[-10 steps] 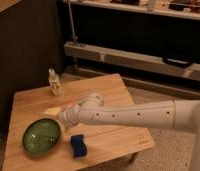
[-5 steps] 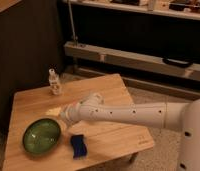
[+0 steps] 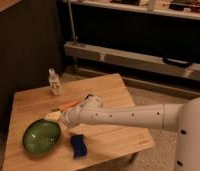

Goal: Pick up the ceramic bowl

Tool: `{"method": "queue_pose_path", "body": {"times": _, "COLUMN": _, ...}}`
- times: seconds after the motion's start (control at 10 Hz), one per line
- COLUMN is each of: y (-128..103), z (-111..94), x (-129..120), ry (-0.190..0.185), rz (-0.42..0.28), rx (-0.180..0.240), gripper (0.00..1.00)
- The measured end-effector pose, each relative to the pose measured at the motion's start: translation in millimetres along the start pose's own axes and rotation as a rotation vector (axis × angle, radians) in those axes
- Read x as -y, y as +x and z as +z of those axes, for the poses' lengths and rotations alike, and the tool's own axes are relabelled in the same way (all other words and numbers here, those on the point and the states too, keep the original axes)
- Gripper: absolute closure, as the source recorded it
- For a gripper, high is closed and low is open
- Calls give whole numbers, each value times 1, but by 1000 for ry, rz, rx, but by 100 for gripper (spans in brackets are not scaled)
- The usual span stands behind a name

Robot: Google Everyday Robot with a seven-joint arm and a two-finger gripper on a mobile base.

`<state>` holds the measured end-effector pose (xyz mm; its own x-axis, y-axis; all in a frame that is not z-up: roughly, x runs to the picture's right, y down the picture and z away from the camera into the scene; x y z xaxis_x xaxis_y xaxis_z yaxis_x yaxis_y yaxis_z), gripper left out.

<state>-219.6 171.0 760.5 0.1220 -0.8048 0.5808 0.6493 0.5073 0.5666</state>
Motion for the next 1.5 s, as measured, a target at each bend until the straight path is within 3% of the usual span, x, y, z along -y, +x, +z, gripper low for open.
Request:
{"method": "queue_pose_path", "body": {"times": 0.3, "y": -3, "z": 7, "x": 0, "ry": 56, "rz": -60, "rx": 55, "gripper": 20}}
{"method": "queue_pose_path", "body": {"times": 0.5, "y": -5, "z": 16, "x": 5, "ry": 51, "rz": -109, "rx": 100, "gripper": 20}}
{"method": "queue_pose_path", "body": {"times": 1.1, "y": -9, "z": 40, "x": 4, "ry": 42, "rz": -166, "rx": 207, "gripper": 20}}
{"method": "queue_pose_path", "body": {"times": 1.5, "y": -16, "z": 55, "x": 4, "ry": 23, "rz": -182, "rx": 244, "gripper": 20}}
